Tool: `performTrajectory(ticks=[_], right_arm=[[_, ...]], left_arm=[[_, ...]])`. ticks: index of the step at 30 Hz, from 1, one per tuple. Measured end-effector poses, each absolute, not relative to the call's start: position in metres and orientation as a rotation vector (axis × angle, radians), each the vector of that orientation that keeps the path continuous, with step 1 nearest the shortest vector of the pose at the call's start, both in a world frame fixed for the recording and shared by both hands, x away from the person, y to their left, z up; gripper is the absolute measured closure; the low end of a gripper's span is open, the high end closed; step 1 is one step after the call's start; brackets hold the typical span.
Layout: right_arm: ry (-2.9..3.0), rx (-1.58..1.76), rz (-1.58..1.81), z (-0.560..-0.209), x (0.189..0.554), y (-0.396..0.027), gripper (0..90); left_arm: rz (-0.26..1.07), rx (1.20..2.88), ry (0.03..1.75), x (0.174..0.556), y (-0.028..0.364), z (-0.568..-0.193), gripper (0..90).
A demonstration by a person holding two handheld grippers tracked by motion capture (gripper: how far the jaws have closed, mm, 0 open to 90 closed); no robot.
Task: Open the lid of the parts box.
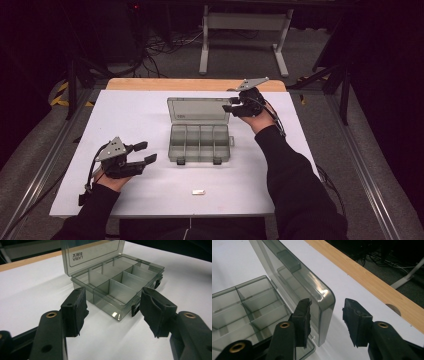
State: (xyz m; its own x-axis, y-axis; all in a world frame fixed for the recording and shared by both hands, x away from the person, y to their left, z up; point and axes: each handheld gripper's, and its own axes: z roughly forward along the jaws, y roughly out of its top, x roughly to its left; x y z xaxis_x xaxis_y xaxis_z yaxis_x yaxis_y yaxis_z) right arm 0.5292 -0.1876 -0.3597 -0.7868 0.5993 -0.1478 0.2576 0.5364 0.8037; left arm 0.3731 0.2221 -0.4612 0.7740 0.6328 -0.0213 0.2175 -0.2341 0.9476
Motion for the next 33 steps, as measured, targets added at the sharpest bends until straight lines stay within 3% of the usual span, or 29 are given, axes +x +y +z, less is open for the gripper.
performTrajectory(ticks=[13, 24, 33], right_arm=[[2.351, 0.723, 1.120, -0.368, 0.542, -0.184, 61.2], [2.355, 0.742, 1.116, -0.373, 0.551, -0.178, 62.5], [2.352, 0.768, 1.130, -0.379, 0.557, -0.176, 56.2]], left_arm=[[0.504, 1.788, 0.653, 0.374, 0.227, -0.462, 28.6], [0.506, 1.777, 0.662, 0.375, 0.228, -0.462, 26.8], [0.516, 1.782, 0.656, 0.375, 0.228, -0.462, 26.5]])
